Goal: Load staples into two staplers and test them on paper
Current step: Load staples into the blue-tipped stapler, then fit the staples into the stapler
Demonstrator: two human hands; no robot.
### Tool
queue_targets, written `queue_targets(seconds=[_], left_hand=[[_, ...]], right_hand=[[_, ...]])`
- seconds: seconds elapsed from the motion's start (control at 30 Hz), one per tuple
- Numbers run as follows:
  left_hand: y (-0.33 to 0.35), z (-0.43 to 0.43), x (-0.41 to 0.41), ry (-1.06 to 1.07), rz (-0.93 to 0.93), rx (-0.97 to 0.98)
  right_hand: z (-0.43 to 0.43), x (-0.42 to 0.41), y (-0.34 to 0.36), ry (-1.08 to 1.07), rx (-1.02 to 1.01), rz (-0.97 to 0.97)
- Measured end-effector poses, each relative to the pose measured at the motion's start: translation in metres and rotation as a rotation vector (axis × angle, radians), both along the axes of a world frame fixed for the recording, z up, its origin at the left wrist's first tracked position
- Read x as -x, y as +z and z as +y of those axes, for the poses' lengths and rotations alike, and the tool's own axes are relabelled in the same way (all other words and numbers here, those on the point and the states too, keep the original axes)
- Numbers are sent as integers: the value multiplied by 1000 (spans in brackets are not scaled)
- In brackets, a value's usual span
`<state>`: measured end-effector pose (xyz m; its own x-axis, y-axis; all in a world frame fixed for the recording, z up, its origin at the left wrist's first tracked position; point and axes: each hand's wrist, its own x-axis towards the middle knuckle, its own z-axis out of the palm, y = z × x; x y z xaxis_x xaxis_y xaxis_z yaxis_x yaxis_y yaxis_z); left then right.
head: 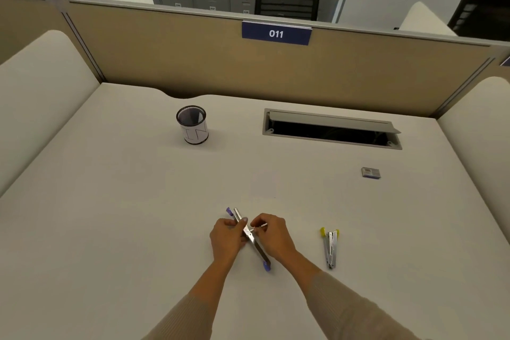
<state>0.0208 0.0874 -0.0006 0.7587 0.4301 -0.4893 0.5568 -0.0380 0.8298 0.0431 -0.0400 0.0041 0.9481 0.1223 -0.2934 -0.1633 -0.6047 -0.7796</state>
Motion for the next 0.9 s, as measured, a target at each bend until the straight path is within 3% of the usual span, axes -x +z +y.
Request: queue_targets(seconds=[0.2, 0.4, 0.63, 0.9], left_hand=[[-3, 1, -3, -153, 47, -282], [-4, 5, -2, -209, 144, -500], [12, -11, -10, -154, -336, -389], [19, -60, -32, -690, -484, -563]], right_hand=[[-1, 0, -8, 136, 107, -25], [-16, 3, -9, 165, 57, -63], [-58, -9, 7, 69, 99, -154], [-153, -40, 30, -51, 234, -185]])
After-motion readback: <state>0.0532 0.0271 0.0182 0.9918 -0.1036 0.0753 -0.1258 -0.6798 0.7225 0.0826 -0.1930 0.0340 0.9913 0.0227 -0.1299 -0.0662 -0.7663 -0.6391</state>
